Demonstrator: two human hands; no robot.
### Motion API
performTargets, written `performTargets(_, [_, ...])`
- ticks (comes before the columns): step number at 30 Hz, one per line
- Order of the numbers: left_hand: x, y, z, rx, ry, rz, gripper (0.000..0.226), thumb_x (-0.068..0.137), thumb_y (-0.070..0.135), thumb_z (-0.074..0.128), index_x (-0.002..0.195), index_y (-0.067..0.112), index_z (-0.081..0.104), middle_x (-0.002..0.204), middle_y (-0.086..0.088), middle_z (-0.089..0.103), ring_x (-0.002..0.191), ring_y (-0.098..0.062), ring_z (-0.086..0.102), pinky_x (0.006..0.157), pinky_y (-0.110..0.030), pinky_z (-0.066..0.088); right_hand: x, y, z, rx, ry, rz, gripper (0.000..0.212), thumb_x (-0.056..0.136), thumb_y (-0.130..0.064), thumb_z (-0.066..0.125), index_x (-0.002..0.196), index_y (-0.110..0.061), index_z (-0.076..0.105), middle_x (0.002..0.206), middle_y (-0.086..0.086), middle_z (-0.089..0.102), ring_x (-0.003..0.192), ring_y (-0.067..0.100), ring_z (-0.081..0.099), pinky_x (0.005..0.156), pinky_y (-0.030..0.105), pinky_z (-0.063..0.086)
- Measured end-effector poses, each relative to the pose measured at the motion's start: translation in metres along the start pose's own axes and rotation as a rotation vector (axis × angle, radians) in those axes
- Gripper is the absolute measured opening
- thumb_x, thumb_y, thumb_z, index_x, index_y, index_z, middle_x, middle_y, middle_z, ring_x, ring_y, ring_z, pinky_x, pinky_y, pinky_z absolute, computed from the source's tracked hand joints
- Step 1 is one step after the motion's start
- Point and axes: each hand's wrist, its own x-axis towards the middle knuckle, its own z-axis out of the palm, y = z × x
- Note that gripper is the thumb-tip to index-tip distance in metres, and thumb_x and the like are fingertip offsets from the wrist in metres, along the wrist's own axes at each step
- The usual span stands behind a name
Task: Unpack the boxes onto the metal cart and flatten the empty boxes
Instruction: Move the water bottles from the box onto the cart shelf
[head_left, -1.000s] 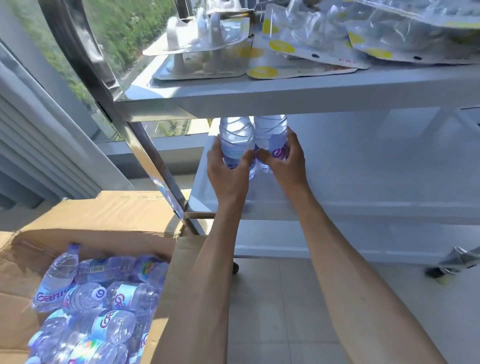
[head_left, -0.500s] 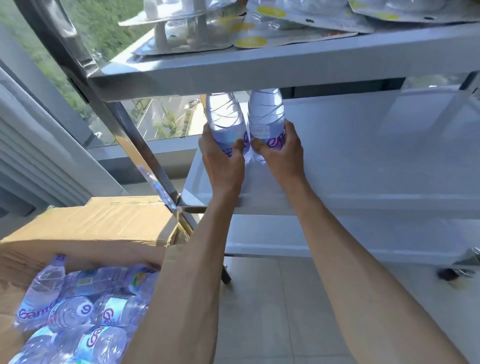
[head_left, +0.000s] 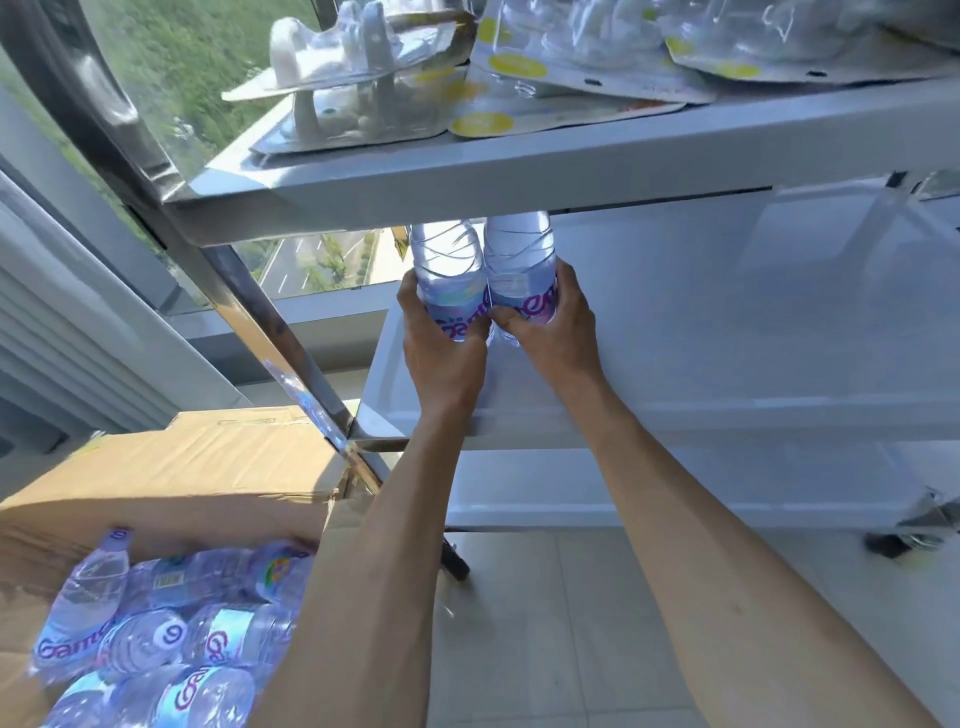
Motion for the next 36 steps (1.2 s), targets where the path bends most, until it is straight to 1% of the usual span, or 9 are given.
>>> performTargets(5, [-0.028,0.013,-0.001,-0.014,0.024,-0.02,0.079,0.076,0.022,0.08,0.138,0.034,0.033,0.127,0.008,0.062,0.113,-0.015,0.062,0.094,-0.037,0.051,-0.018,-0.003,-0.024,0.001,-0.032,0.029,0.07,0.066,-0.036,0.088,0.125,-0.017,0.054,0.12,-0.006,0.066,0.106,0.018,0.063,0.089,0.035,0.053])
performTargets(10, [-0.029,0.02,-0.006,-0.09,-0.045,-0.042,0.077,0.075,0.012,0.081,0.137,0.026,0.039,0.114,0.008,0.066,0.1,-0.008,0.065,0.08,-0.015,0.051,-0.031,-0.008,-0.039,0.021,-0.049,0.046,0.072,0.064,-0.042,0.085,0.125,-0.019,0.055,0.12,-0.006,0.066,0.105,0.016,0.063,0.09,0.038,0.054])
performTargets(14, [-0.007,0.021,-0.001,-0.082,-0.119,-0.132,0.083,0.067,0.019,0.08,0.137,0.034,0.038,0.117,0.002,0.069,0.102,-0.017,0.068,0.091,-0.038,0.057,-0.036,-0.007,-0.039,0.024,-0.029,0.061,0.067,0.067,-0.034,0.086,0.125,-0.019,0.055,0.12,-0.006,0.066,0.105,0.017,0.062,0.091,0.039,0.053])
performTargets(18, [0.007,0.009,0.007,0.055,-0.115,-0.067,0.09,0.069,0.037,0.074,0.149,0.035,0.033,0.122,0.0,0.067,0.104,-0.021,0.066,0.091,-0.038,0.054,-0.037,-0.002,-0.037,-0.006,0.004,0.071,0.068,0.068,-0.034,0.085,0.127,-0.019,0.055,0.121,-0.006,0.066,0.107,0.018,0.062,0.091,0.034,0.052])
performTargets(21, [0.009,-0.005,0.016,0.115,-0.056,-0.014,0.088,0.076,0.044,0.069,0.153,0.033,0.028,0.128,-0.001,0.066,0.112,-0.024,0.063,0.094,-0.036,0.05,-0.035,0.0,-0.032,-0.036,0.037,0.073,0.077,0.068,-0.04,0.083,0.135,-0.021,0.048,0.126,-0.005,0.064,0.11,0.02,0.062,0.092,0.032,0.05])
performTargets(24, [0.014,-0.013,0.02,0.103,-0.048,0.003,0.084,0.081,0.04,0.07,0.153,0.03,0.028,0.128,-0.003,0.066,0.113,-0.024,0.063,0.092,-0.03,0.047,-0.027,-0.002,-0.02,-0.077,0.084,0.081,0.075,0.072,-0.036,0.083,0.134,-0.016,0.047,0.127,0.0,0.063,0.111,0.024,0.061,0.088,0.029,0.046])
performTargets(30, [0.014,-0.015,0.024,0.099,-0.001,0.041,0.083,0.084,0.032,0.069,0.154,0.029,0.026,0.127,-0.003,0.066,0.112,-0.026,0.062,0.09,-0.03,0.046,0.015,-0.015,0.021,-0.052,0.239,0.179,0.076,0.073,-0.031,0.081,0.136,-0.008,0.047,0.125,0.012,0.059,0.116,0.029,0.055,0.088,0.031,0.042])
performTargets(32, [0.015,-0.016,0.024,0.103,0.022,0.043,0.08,0.085,0.028,0.067,0.154,0.029,0.026,0.126,-0.003,0.067,0.113,-0.029,0.062,0.089,-0.03,0.045,0.026,-0.011,0.025,-0.097,0.25,0.143,0.081,0.076,-0.034,0.08,0.143,-0.009,0.041,0.131,0.012,0.058,0.12,0.031,0.056,0.093,0.035,0.044])
performTargets(36, [0.014,-0.013,0.028,0.189,0.024,0.003,0.073,0.091,0.024,0.063,0.154,0.025,0.025,0.127,-0.008,0.065,0.114,-0.033,0.059,0.085,-0.03,0.042,0.033,0.007,0.03,-0.211,0.237,0.081,0.078,0.078,-0.041,0.075,0.142,-0.013,0.039,0.128,0.01,0.06,0.114,0.033,0.058,0.087,0.036,0.045])
